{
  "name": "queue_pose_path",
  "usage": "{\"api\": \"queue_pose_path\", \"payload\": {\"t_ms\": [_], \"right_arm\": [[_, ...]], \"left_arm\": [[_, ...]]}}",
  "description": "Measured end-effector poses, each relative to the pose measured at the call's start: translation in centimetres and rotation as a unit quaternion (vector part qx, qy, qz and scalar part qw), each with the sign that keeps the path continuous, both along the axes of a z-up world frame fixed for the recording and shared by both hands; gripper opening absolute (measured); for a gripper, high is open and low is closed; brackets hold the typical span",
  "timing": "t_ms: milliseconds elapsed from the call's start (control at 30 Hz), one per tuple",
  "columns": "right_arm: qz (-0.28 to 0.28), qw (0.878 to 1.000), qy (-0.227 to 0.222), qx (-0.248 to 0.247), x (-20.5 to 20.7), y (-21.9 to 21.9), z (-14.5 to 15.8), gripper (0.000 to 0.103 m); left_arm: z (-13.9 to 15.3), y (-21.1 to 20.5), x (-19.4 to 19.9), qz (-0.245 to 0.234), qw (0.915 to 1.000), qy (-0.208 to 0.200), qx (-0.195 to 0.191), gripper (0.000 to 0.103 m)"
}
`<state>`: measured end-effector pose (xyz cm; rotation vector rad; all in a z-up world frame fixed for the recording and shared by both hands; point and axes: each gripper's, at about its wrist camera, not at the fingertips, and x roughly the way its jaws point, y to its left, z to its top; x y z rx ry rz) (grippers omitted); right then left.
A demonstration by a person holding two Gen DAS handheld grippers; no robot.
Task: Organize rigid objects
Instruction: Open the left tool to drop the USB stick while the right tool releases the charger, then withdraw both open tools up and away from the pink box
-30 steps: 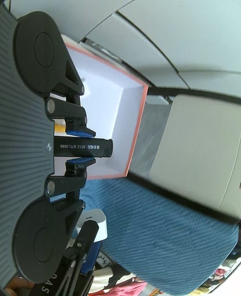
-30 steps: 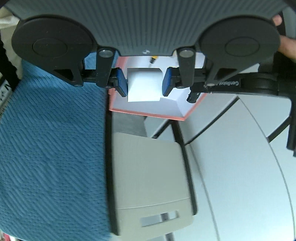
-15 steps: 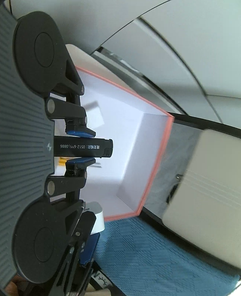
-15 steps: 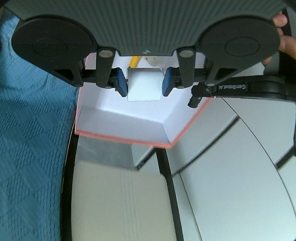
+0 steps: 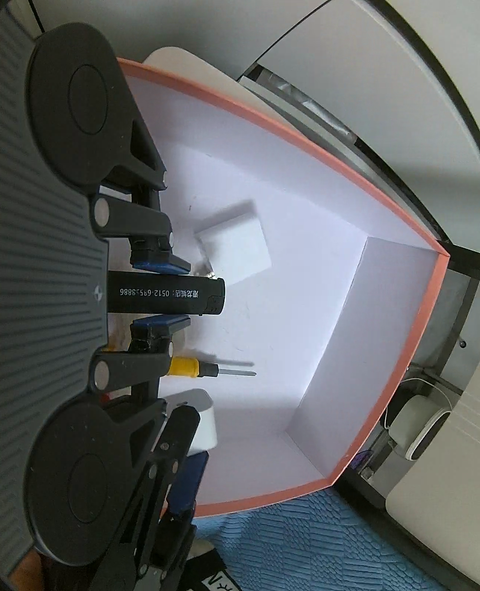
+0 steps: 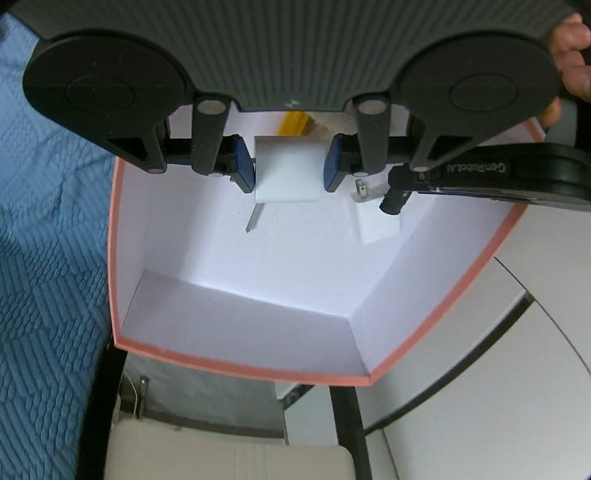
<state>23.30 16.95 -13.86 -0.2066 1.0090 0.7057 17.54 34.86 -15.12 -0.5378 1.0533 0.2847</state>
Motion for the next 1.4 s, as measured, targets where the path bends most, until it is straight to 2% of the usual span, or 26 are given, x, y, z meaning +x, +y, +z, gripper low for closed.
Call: {"api": "queue_pose_path", "payload": {"t_ms": [233, 300, 367, 967, 1133, 1400], "right_arm": [[-0.011, 1.0, -0.002, 0.004, 0.3, -0.2, 0.2, 0.045], [-0.01, 1.0, -0.006, 0.009, 0.1, -0.4, 0.9, 0.045], [-0.008, 1.0, -0.011, 0.016, 0.0, -0.7, 1.6, 0.045], [-0.013, 0.992, -0.075, 0.098, -5.1, -7.9, 11.9, 0.045], [-0.01, 0.989, -0.093, 0.113, -7.0, -10.5, 13.8, 0.045], [-0.018, 0.985, -0.116, 0.126, -10.1, -14.8, 15.3, 0.045]], "left_arm": [[0.2, 0.4, -0.2, 0.003, 1.0, 0.006, -0.004, 0.028], [1.1, 0.3, -0.7, 0.004, 1.0, -0.001, -0.001, 0.035], [2.3, 0.0, -1.1, 0.007, 0.9999, -0.01, 0.004, 0.04], [15.3, -6.4, -7.2, 0.019, 0.9933, -0.097, 0.061, 0.04], [17.6, -9.0, -9.3, 0.014, 0.9903, -0.113, 0.079, 0.04], [20.0, -12.5, -12.7, 0.017, 0.9876, -0.131, 0.084, 0.04]]}}
